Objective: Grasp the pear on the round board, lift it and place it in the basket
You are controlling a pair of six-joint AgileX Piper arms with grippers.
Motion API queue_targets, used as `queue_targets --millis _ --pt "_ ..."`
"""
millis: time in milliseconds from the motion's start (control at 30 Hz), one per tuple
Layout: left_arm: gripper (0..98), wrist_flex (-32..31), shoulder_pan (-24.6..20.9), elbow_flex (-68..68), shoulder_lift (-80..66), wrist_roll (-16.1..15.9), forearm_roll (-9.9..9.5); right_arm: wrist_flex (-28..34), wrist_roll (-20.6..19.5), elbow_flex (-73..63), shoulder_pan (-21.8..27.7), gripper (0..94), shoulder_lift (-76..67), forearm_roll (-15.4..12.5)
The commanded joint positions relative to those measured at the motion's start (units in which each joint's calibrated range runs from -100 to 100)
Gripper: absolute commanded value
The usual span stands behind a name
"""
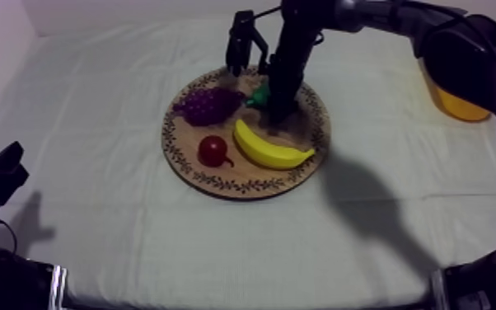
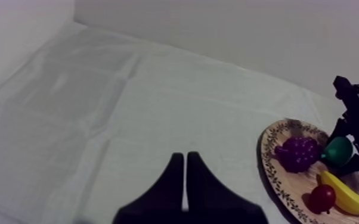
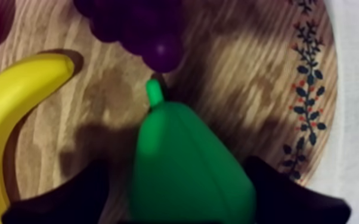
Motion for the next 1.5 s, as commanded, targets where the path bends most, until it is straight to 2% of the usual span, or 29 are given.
queue_targets --millis 0,200,300,633,1100,1300,1467 --pt "0.1 0.0 0.0 0.0 0.0 0.0 0.01 0.2 -0.1 -0.2 0.1 51.2 0.0 -0.1" --pt "0.1 0.0 0.0 0.0 0.0 0.0 0.01 2.0 -0.1 -0.3 0.7 32.2 -1.6 -0.5" --pt "0.1 0.0 0.0 0.0 0.0 0.0 0.01 3.1 0.0 1.0 1.1 28.1 -4.2 -0.7" --pt "0.1 0.0 0.0 0.0 0.0 0.0 0.01 7.0 -1.2 9.8 3.8 27.7 -23.1 -2.2" --pt "0.1 0.0 0.0 0.0 0.0 0.0 0.01 13.4 -8.9 1.6 15.4 28.8 -36.5 -4.9" --pt "0.1 0.0 0.0 0.0 0.0 0.0 0.01 12.2 -12.0 -1.7 21.8 28.2 -37.4 -6.3" --pt "0.1 0.0 0.0 0.0 0.0 0.0 0.01 8.8 -14.5 -0.6 26.5 27.1 -37.2 -5.9"
